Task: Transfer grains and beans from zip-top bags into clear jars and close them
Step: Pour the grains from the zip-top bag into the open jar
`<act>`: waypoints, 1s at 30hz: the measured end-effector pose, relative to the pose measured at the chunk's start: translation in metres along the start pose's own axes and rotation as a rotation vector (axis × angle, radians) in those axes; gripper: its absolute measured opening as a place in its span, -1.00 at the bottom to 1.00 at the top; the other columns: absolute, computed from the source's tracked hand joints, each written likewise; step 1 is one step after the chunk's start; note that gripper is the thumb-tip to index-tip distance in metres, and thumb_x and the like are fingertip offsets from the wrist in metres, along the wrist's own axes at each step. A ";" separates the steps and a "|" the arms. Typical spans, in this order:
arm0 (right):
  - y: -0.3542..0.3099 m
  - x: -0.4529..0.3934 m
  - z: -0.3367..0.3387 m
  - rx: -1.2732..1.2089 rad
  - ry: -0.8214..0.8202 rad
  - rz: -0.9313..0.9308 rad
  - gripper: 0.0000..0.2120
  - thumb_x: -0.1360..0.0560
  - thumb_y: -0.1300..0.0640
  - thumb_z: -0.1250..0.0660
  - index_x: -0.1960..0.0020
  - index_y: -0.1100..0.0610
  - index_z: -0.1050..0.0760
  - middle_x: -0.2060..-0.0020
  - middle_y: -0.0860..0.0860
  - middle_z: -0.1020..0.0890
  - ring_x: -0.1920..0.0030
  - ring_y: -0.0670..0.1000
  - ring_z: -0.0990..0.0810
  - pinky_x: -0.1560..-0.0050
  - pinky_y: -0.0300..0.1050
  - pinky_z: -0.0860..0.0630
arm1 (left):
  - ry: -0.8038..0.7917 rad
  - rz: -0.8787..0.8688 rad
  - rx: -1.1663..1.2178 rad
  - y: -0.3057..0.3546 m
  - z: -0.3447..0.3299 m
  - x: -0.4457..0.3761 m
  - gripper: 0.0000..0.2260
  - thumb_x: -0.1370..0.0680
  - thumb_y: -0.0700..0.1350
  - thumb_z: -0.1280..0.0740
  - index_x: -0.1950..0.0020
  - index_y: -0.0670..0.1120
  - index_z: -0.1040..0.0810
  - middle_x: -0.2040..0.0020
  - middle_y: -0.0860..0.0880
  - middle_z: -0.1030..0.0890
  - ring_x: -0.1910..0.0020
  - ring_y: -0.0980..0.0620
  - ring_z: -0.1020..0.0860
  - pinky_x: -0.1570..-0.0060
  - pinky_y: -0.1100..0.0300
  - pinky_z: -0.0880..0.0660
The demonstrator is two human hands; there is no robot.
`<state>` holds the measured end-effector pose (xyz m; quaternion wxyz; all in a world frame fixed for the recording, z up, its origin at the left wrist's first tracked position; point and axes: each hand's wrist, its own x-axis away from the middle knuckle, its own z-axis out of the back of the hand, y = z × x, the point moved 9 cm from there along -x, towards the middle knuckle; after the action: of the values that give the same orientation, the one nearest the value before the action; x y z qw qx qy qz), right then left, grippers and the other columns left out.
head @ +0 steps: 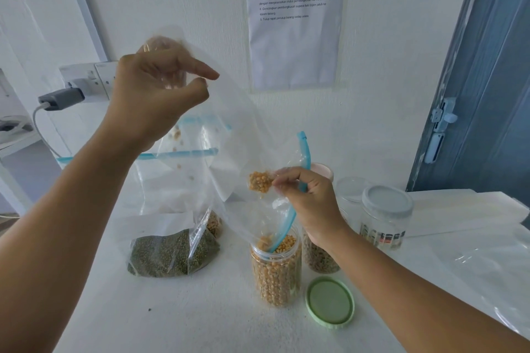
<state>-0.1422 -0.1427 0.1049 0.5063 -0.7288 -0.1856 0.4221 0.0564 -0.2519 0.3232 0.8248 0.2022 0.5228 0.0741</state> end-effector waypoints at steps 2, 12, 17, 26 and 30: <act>-0.002 0.000 0.001 -0.014 0.013 0.004 -0.73 -0.54 0.35 -0.45 0.18 0.02 -0.73 0.05 -0.06 -0.73 -0.10 -0.02 -0.67 -0.24 -0.03 -0.61 | 0.006 0.013 0.008 -0.002 0.003 0.002 -0.73 -0.45 -0.25 -0.44 0.04 0.12 -0.76 0.12 0.00 -0.56 0.11 0.03 -0.49 0.06 0.18 -0.44; 0.000 0.003 0.000 -0.045 0.019 -0.023 -0.72 -0.53 0.36 -0.45 0.20 0.02 -0.73 0.06 -0.07 -0.73 -0.09 -0.07 -0.67 -0.15 -0.17 -0.58 | 0.010 0.042 -0.021 -0.001 0.002 0.004 -0.73 -0.43 -0.26 -0.43 0.06 0.10 -0.75 0.00 -0.18 -0.61 -0.03 0.07 -0.53 -0.06 0.22 -0.45; -0.002 0.004 0.000 -0.047 0.014 -0.021 -0.73 -0.54 0.34 -0.46 0.19 0.01 -0.73 0.05 -0.06 -0.73 -0.10 -0.05 -0.67 -0.15 -0.15 -0.59 | 0.029 0.054 -0.009 -0.002 0.001 0.000 -0.74 -0.41 -0.25 -0.42 0.08 0.10 -0.76 0.07 -0.02 -0.58 -0.01 0.06 -0.52 -0.03 0.20 -0.45; -0.002 0.003 0.000 -0.026 0.013 -0.003 -0.78 -0.55 0.32 -0.46 0.15 0.03 -0.73 0.03 -0.06 -0.73 -0.12 -0.04 -0.67 -0.20 -0.11 -0.60 | 0.043 0.060 -0.013 -0.002 0.001 -0.003 -0.74 -0.42 -0.26 -0.42 0.08 0.08 -0.75 0.10 0.05 -0.58 0.00 0.08 -0.52 -0.03 0.24 -0.45; 0.001 0.004 0.002 -0.028 0.020 -0.006 -0.79 -0.54 0.32 -0.47 0.14 0.03 -0.73 -0.03 -0.07 -0.73 -0.15 -0.05 -0.66 -0.26 -0.08 -0.58 | 0.021 0.026 -0.010 0.002 -0.002 -0.004 -0.73 -0.46 -0.30 -0.42 0.06 0.07 -0.75 0.03 -0.06 -0.64 -0.06 0.00 -0.57 -0.11 0.17 -0.51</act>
<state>-0.1417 -0.1386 0.1024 0.4993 -0.7392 -0.1888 0.4107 0.0533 -0.2513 0.3265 0.8191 0.2039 0.5286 0.0895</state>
